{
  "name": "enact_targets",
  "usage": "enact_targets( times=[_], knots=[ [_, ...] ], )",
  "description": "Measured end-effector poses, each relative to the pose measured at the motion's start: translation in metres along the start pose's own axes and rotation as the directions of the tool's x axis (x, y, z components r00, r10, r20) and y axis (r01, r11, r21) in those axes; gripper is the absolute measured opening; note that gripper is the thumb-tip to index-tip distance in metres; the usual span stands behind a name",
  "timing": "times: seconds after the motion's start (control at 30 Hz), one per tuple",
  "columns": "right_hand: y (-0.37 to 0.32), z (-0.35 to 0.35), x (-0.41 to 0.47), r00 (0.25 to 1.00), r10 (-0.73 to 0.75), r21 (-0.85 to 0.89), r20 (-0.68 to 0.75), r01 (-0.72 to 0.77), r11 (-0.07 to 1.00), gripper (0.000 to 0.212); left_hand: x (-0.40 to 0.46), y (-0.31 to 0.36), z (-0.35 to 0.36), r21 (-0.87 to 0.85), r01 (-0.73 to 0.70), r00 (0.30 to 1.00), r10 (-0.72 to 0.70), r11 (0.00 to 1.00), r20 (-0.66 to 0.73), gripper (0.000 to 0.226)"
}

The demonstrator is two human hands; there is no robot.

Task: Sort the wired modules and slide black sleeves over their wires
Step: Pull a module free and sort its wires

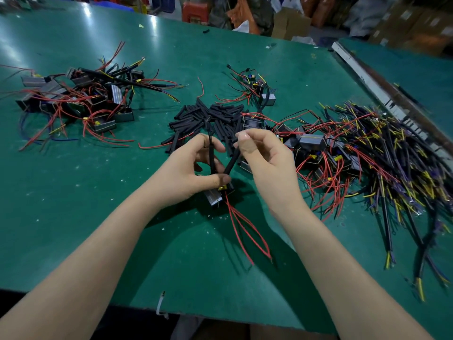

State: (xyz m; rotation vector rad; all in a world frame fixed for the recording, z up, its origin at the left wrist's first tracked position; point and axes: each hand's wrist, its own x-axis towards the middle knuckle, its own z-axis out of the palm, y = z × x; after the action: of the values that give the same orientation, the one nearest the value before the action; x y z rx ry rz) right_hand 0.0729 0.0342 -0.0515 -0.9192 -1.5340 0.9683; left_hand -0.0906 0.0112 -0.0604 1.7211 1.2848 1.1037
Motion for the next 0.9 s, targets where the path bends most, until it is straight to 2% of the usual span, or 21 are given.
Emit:
enact_targets(
  times=[0.13, 0.23, 0.33, 0.43, 0.53, 0.7, 0.83, 0.9],
  knots=[
    [-0.005, -0.003, 0.002, 0.999, -0.021, 0.057, -0.036, 0.023, 0.998, 0.013, 0.0, 0.003, -0.002, -0.017, 0.036, 0.998, -0.035, 0.999, 0.056, 0.056],
    [-0.01, -0.004, 0.001, 0.998, -0.07, 0.07, 0.007, 0.07, 0.995, 0.014, -0.001, 0.004, -0.003, -0.099, 0.013, 0.998, -0.006, 0.995, 0.07, 0.045],
    [-0.015, -0.004, -0.003, 0.99, -0.13, 0.026, 0.051, 0.129, 0.991, 0.013, -0.002, 0.007, 0.003, -0.16, -0.065, 0.998, 0.068, 0.985, 0.016, 0.02],
    [-0.017, -0.01, -0.009, 0.991, -0.127, 0.038, 0.048, 0.125, 0.991, 0.013, -0.003, 0.011, 0.011, -0.194, -0.123, 0.99, 0.107, 0.973, -0.09, 0.028],
    [-0.018, -0.023, -0.018, 0.993, -0.121, 0.05, -0.003, 0.121, 0.991, 0.017, -0.004, 0.017, 0.018, -0.188, -0.169, 0.972, 0.132, 0.968, -0.193, 0.021],
    [-0.023, -0.049, -0.034, 0.984, -0.14, 0.086, -0.111, 0.15, 0.985, 0.016, -0.001, 0.046, 0.041, -0.128, -0.31, 0.933, 0.275, 0.942, -0.232, 0.017],
    [-0.032, -0.076, -0.038, 0.961, -0.172, 0.046, -0.218, 0.186, 0.981, 0.015, 0.007, 0.082, 0.076, -0.371, -0.315, 0.948, 0.27, 0.874, -0.171, 0.015],
    [-0.032, -0.091, -0.04, 0.947, -0.15, -0.007, -0.283, 0.155, 0.988, 0.015, 0.01, 0.093, 0.099, -0.399, -0.3, 0.954, 0.28, 0.866, -0.108, 0.014]
  ],
)
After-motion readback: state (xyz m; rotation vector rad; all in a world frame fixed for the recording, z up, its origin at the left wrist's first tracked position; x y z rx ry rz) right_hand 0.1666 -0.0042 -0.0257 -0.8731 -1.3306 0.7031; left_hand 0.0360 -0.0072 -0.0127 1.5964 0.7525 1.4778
